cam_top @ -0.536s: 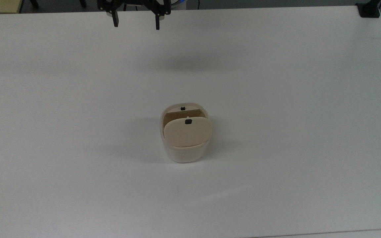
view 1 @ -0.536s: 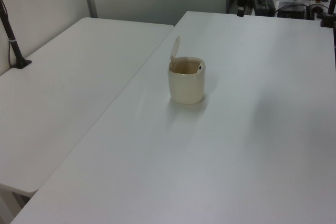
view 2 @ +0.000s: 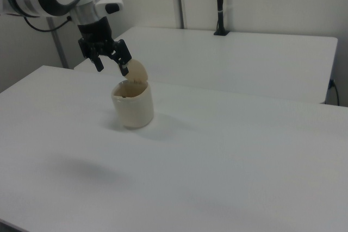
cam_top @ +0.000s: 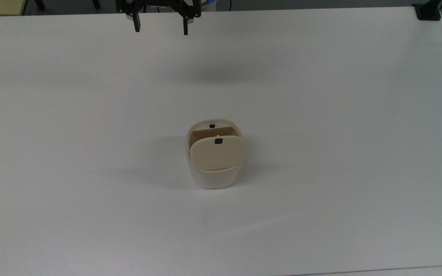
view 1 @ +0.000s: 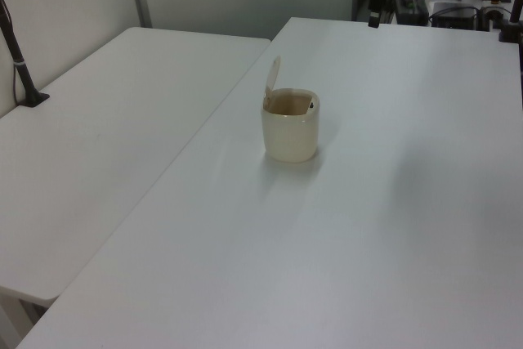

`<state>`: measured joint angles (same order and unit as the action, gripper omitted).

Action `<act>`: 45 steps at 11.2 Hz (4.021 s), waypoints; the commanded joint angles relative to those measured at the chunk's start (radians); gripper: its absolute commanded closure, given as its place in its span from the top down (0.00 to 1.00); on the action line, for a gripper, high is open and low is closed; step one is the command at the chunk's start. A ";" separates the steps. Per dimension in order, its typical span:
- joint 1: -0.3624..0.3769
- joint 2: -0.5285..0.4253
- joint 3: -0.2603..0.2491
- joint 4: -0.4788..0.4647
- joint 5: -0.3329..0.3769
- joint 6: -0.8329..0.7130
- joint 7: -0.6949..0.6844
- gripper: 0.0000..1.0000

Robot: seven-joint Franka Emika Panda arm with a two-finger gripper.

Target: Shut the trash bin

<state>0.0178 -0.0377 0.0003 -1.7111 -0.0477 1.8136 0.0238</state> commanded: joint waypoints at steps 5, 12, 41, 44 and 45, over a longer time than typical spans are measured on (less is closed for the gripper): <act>0.036 0.041 -0.005 0.016 0.022 -0.025 0.025 1.00; 0.071 0.231 -0.002 0.271 0.083 0.114 0.800 1.00; 0.128 0.349 0.010 0.125 -0.044 0.449 1.032 0.00; 0.131 0.366 0.012 0.085 -0.060 0.449 1.012 0.00; 0.131 0.381 0.018 0.081 -0.072 0.449 1.012 0.00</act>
<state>0.1456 0.3500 0.0089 -1.5793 -0.0919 2.2679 1.0590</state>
